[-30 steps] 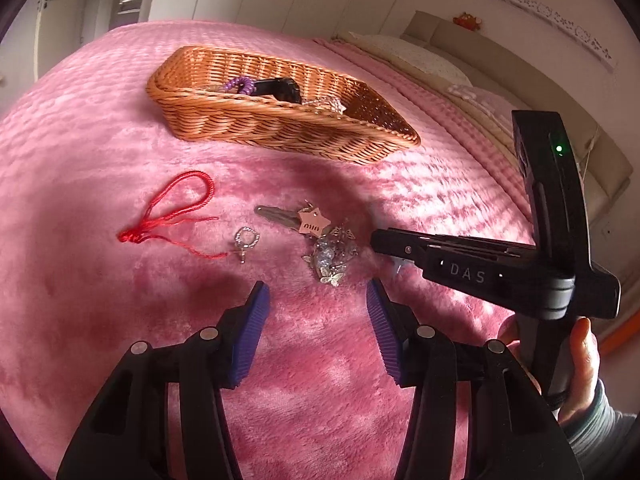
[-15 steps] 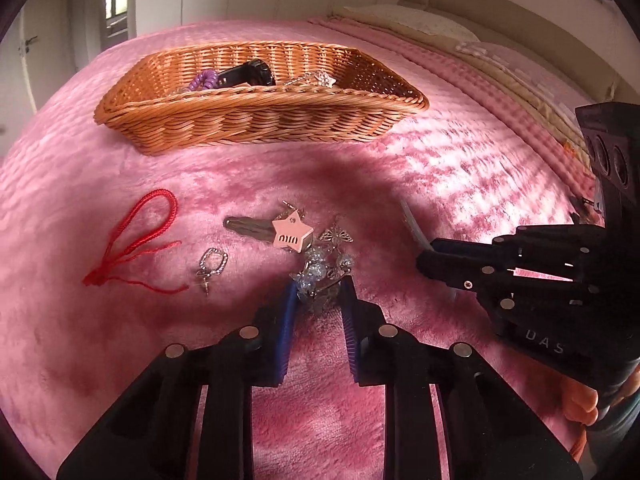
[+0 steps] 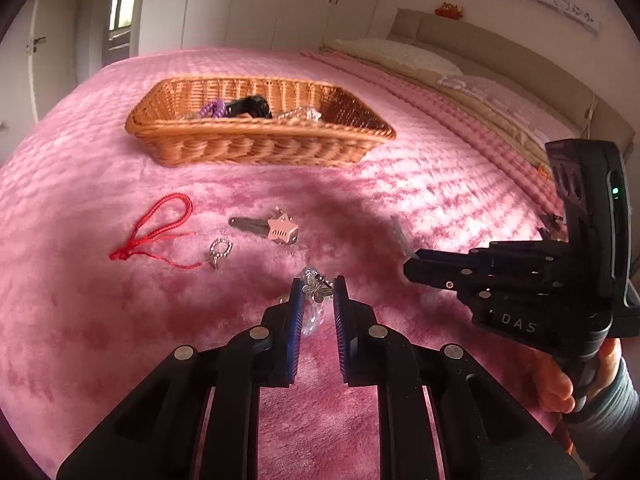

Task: Organize jewelry
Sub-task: 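Grasp the silver crystal charm with the left tool while the right tool grasps the blue hair clip, then lower the charm and hair clip into the basket, open both tools and withdraw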

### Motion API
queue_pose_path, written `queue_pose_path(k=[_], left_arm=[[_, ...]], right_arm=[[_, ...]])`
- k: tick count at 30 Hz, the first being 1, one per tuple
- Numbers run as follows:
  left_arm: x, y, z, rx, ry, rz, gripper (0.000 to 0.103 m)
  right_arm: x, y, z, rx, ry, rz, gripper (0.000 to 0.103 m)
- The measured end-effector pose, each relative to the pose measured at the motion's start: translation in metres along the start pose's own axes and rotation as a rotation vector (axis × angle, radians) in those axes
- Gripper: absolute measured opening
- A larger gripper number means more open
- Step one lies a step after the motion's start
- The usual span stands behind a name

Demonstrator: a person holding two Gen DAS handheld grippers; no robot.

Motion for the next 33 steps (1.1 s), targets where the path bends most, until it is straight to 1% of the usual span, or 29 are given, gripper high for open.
queue_pose_path(k=[4,9,13,17,18,22,26,28,30,32,33], left_arm=[[-0.013,0.022,-0.005,0.038,-0.001,-0.092,0.013],[-0.034,0.043,-0.007,0.062,-0.007,-0.169,0.013],[-0.065,0.056,-0.008,0.058,-0.039,-0.222,0.013],[-0.111,0.057,0.000,0.038,-0.076,-0.269,0.013],[-0.121,0.055,0.003,0.032,-0.081,-0.276,0.013],[-0.166,0.032,0.025,0.022,-0.065,-0.296,0.013],[-0.195,-0.004,0.052,-0.006,-0.029,-0.276,0.013],[-0.201,-0.027,0.068,-0.024,0.002,-0.254,0.013],[-0.203,-0.045,0.083,-0.038,0.030,-0.230,0.013],[-0.199,-0.062,0.098,-0.058,0.060,-0.209,0.013],[-0.197,-0.069,0.104,-0.055,0.076,-0.196,0.013]], right_arm=[[-0.009,0.017,0.004,-0.009,0.005,-0.041,0.010],[-0.029,0.042,0.011,-0.011,0.025,-0.101,0.010],[-0.061,0.058,0.010,-0.013,0.027,-0.156,0.010],[-0.108,0.061,0.004,0.016,0.042,-0.211,0.010],[-0.120,0.058,0.001,0.027,0.042,-0.216,0.010],[-0.166,0.033,-0.011,0.014,0.020,-0.194,0.010],[-0.201,-0.007,-0.018,-0.019,-0.024,-0.133,0.010],[-0.210,-0.030,-0.019,-0.034,-0.045,-0.099,0.010],[-0.217,-0.053,-0.023,-0.021,-0.058,-0.069,0.010],[-0.220,-0.074,-0.024,-0.021,-0.071,-0.028,0.010],[-0.221,-0.085,-0.025,-0.022,-0.078,-0.008,0.010]])
Point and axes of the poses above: each gripper's, at about its wrist camera, not at the fingertips, and y roughly against the way its jaws point, z to its left, x to its underside, the point moved 8 cm from there along -y, roughly the way its jaws point, and after that the axes turned 7 degrees about -y, right-handed, at the moved point
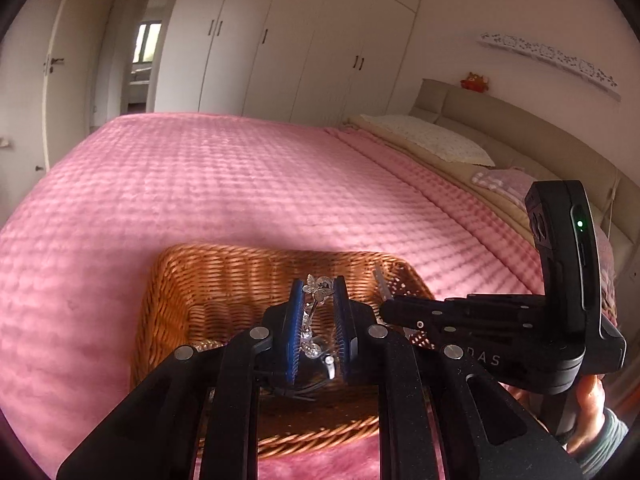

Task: Organize jewelry
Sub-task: 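Lower the charm and hair clip into the basket, open both tools and withdraw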

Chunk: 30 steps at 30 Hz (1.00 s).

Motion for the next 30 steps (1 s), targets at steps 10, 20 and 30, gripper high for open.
queue_pose_path(k=[10,20,30], left_arm=[[0.021,-0.022,0.020,-0.029,0.029,0.066,0.014],[0.019,0.037,0.017,0.002,0.044,0.007,0.040],[0.038,0.123,0.010,-0.018,0.031,-0.030,0.046]], right_arm=[[0.000,-0.034,-0.006,0.056,-0.013,0.039,0.010],[0.010,0.008,0.001,0.007,-0.007,-0.015,0.019],[0.032,0.062,0.031,-0.007,0.037,-0.082,0.041]])
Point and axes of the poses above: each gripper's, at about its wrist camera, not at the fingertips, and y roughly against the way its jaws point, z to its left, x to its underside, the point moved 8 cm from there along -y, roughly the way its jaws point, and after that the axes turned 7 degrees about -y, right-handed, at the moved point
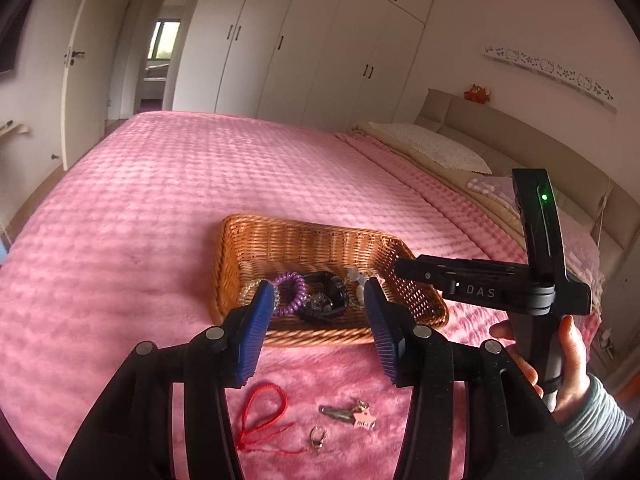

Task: Organize jewelry
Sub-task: 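Lower the charm and hair clip into the basket, open both tools and withdraw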

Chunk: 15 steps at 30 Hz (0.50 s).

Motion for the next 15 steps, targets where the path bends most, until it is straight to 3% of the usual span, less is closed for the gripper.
queue_pose_path(k=[9,15], left_arm=[[0.043,0.050,0.020,-0.026,0.046,0.006,0.046],[0.086,0.035,0.034,-0.036,0.072,0.098,0.046]], right_arm=[[0.070,0.023,0.033,-0.083,0.056,0.013,0.041],[0.119,0.001,0.039,-0.097,0.072,0.093,0.041]])
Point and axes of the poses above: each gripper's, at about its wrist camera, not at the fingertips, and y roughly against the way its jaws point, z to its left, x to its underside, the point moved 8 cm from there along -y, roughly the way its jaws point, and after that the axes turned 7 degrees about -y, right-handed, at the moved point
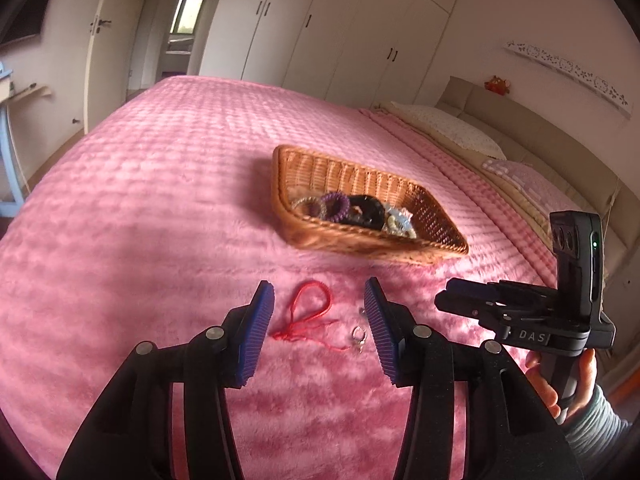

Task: Organize jewelry
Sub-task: 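Lower the charm and hair clip into the basket, open both tools and withdraw, then grasp the red braided cord with the left tool while the right tool grasps the pink-tag key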

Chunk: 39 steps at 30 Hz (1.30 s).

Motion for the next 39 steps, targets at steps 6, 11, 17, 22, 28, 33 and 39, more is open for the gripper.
queue_pose_path(k=[6,11,17,22,28,33,39], left_arm=[[0.023,-0.041,0.012,-0.012,-0.013,0.127,0.046],[0.028,-0.071,0.017,-0.012,-0.029,0.203,0.044],[0.033,-0.086,0.019,-0.040,-0.037,0.246,0.037],[0.039,-0.083,0.017,-0.138,-0.102,0.268,0.007],[0.059,-0.050,0.014,-0.139,-0.030,0.262,0.006],[0.086,-0.019,0.005,-0.144,0.033,0.252,0.006],[0.102,-0.003,-0.008,-0.104,0.078,0.239,0.006]], right_arm=[[0.027,-0.032,0.005,0.018,0.021,0.074,0.041],[0.028,-0.039,0.007,0.056,0.037,0.074,0.034],[0.026,-0.047,0.005,0.100,0.036,0.077,0.016],[0.032,-0.042,0.010,0.107,0.049,0.076,0.015],[0.064,-0.018,0.007,0.118,-0.009,0.115,0.015],[0.086,0.000,0.008,0.103,-0.025,0.114,0.016],[0.083,0.003,0.008,0.126,0.054,0.082,0.039]])
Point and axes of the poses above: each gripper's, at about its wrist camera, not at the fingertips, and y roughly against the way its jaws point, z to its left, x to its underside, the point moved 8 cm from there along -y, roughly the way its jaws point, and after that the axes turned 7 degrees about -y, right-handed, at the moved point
